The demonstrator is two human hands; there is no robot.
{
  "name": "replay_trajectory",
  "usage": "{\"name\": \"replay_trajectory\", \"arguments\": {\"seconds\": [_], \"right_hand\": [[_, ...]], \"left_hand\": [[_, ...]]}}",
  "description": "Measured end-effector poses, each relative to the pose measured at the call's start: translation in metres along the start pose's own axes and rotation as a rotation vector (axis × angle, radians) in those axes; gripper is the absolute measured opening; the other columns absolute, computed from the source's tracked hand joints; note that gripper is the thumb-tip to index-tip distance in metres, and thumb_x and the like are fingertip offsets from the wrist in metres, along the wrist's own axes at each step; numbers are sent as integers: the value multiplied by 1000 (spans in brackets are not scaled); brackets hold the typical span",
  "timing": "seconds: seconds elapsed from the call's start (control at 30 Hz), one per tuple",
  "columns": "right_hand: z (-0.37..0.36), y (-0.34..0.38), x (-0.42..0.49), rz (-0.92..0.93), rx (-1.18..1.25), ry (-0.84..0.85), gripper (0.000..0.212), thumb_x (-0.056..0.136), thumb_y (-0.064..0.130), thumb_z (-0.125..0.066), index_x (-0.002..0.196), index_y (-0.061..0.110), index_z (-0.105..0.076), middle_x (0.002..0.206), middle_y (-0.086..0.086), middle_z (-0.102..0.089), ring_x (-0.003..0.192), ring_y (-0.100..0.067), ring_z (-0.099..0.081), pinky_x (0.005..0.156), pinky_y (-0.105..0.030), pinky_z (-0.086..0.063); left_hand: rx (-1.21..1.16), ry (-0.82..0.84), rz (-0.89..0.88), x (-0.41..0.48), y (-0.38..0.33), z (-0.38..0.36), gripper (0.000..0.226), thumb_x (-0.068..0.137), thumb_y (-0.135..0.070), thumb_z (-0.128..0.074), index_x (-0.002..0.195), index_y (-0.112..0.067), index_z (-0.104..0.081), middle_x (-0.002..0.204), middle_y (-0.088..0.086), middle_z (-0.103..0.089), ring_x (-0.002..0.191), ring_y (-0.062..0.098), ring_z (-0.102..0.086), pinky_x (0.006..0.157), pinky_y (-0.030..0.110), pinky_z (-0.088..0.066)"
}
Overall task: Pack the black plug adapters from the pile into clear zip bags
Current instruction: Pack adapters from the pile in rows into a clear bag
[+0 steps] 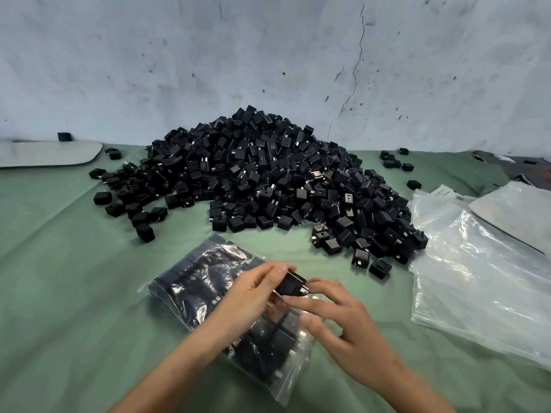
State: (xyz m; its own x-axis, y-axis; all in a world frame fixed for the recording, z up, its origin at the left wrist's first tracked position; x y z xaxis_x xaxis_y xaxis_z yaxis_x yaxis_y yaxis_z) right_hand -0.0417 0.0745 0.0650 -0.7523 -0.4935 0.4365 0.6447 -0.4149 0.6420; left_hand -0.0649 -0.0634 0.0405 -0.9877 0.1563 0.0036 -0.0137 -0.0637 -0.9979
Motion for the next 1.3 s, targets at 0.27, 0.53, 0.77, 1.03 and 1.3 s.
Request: {"name": "replay_trajectory", "arguments": {"seconds": [0.27, 0.53, 0.77, 1.03, 1.3], "right_hand": [[9, -4, -3, -125, 170, -53, 29, 90, 37, -57, 117, 42, -66, 130, 20, -51, 126, -8, -47, 103, -22, -38], [-13, 20, -14, 1, -357, -124, 38, 89, 45, -49, 124, 39, -61, 146, -5, -41, 131, -15, -41, 104, -40, -35], [-8, 16, -16, -97, -488, -198, 38, 86, 42, -47, 114, 27, -69, 131, -15, -55, 114, -29, -57, 91, -49, -50], [27, -16, -46, -167, -352, -160, 34, 85, 43, -51, 112, 34, -70, 123, -9, -59, 112, -25, -57, 92, -39, -42], [6, -24, -67, -62, -361, -22, 20, 85, 37, -60, 98, 37, -75, 113, -3, -64, 100, -14, -65, 74, -26, -55]], "left_hand": [[-429, -95, 62, -3, 7, 4, 27, 77, -12, -67, 98, 1, -56, 99, 23, -63, 84, 36, -70, 71, 32, -58], [-720, -229, 156, -3, 15, -13, 23, 73, -15, -70, 85, -1, -54, 84, 18, -70, 77, 26, -71, 62, 23, -56], [-433, -291, 109, -6, 10, -26, 24, 85, -11, -69, 65, -13, -56, 68, 0, -65, 60, 10, -60, 52, 18, -46], [1044, -46, -162, -31, 3, -40, 34, 80, -63, -52, 96, -37, -38, 130, -24, -30, 126, -6, -22, 119, 38, -3], [1380, 11, -126, -34, 9, -56, 54, 91, -58, -41, 131, -22, -40, 155, 1, -17, 147, 19, -8, 105, 59, 30]]}}
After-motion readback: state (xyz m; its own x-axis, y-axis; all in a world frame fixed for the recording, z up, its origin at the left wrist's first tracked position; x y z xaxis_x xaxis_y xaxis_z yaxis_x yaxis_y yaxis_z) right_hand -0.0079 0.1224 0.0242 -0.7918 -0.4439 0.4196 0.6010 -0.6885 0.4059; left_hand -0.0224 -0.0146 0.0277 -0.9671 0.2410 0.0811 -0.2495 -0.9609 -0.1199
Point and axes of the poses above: each hand's wrist, its own x-axis towards the middle knuckle, its own z-axis out of the back of the hand, y = z × x, the point moved 8 cm from there along x, towards the middle knuckle
